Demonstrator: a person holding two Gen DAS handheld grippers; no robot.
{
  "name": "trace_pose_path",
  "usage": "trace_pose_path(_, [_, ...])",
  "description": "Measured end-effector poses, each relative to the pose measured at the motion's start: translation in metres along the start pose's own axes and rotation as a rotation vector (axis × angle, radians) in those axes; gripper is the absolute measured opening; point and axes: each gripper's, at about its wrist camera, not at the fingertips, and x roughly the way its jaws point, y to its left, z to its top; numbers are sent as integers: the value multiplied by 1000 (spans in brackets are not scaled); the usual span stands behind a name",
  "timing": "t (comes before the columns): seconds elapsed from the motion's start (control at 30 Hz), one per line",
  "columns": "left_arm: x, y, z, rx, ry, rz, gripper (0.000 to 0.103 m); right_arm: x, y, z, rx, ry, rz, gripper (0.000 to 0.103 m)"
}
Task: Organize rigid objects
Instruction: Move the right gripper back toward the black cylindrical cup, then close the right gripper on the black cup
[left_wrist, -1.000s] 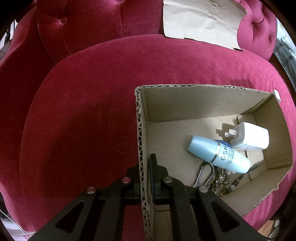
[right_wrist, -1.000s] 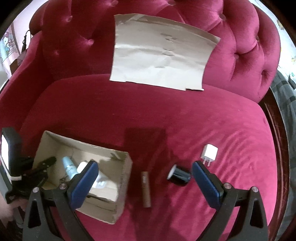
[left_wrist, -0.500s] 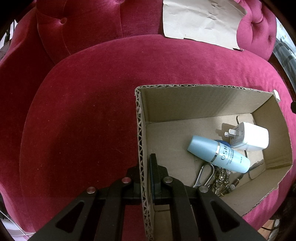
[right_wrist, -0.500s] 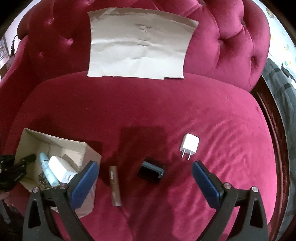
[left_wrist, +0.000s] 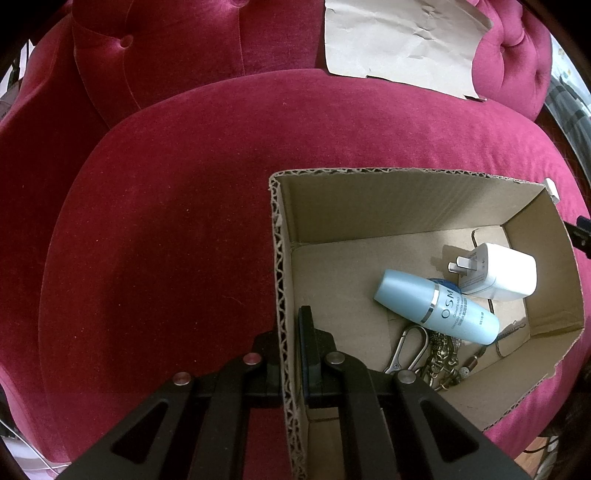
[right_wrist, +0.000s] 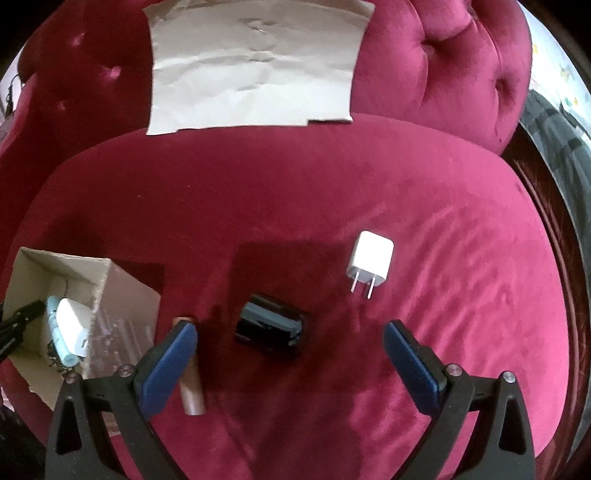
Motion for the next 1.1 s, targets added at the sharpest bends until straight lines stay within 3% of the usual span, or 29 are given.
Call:
trace_pose_path(0.67, [0,0,1,0,0,-3,5,16,-5,0,54,-11,36,102])
trace_pose_path(0.73, [0,0,1,0,0,-3,5,18,-3,2,52,-9,43,92])
trace_pose_path(0.8, [0,0,1,0,0,-3,5,20,1,2,37,3,40,72])
trace_pose_path(0.83, [0,0,1,0,0,-4,5,22,3,2,26,12,37,55])
trace_pose_path(0.87, [0,0,1,-1,0,-3,5,23,6,2,12,18,38,51])
trace_pose_path(1.1, [0,0,1,-1,0,-3,5,19,8,0,3,7,29,50])
